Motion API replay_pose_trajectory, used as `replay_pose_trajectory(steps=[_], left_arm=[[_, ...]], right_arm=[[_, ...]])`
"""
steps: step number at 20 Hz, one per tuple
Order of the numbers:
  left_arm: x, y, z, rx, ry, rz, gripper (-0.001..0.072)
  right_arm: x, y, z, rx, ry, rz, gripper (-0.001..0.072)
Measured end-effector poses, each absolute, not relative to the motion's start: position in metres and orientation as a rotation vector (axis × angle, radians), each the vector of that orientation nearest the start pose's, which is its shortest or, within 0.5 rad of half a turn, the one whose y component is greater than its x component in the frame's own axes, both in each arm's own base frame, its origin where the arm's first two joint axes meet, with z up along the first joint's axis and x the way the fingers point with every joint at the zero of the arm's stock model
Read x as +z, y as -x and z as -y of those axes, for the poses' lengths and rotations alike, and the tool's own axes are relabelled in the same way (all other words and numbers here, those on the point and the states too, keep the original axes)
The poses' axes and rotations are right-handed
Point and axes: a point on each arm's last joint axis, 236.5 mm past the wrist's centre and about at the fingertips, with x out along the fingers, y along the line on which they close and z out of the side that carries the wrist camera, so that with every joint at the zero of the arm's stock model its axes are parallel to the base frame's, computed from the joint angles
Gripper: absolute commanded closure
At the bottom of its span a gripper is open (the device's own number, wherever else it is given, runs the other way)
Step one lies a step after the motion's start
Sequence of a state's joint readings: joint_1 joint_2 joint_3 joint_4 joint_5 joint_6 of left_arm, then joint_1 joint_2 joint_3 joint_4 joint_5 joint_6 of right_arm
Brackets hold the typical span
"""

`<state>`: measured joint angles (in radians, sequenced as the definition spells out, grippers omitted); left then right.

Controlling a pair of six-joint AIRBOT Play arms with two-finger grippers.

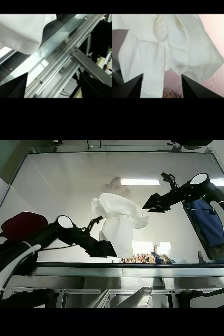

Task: Fold the shirts.

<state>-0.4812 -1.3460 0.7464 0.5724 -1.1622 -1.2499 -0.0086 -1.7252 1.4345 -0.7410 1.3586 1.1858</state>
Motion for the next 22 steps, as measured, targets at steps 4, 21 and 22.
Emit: replay_pose_trajectory(steps=[4,21,22], left_arm=[[-0.064,-0.176,0.315,-0.829,0.439,-1.604,0.0014],[-0.079,-0.228,0.325,-0.691,0.475,-1.423,0.0471],[-0.079,-0.223,0.325,-0.702,0.475,-1.442,0.0467]], right_arm=[[-0.041,-0.416,-0.182,0.737,-0.486,-1.437,0.0190],[-0.070,-0.452,-0.269,0.823,-0.709,-1.272,0.0641],[-0.070,-0.454,-0.270,0.823,-0.718,-1.266,0.0642]])
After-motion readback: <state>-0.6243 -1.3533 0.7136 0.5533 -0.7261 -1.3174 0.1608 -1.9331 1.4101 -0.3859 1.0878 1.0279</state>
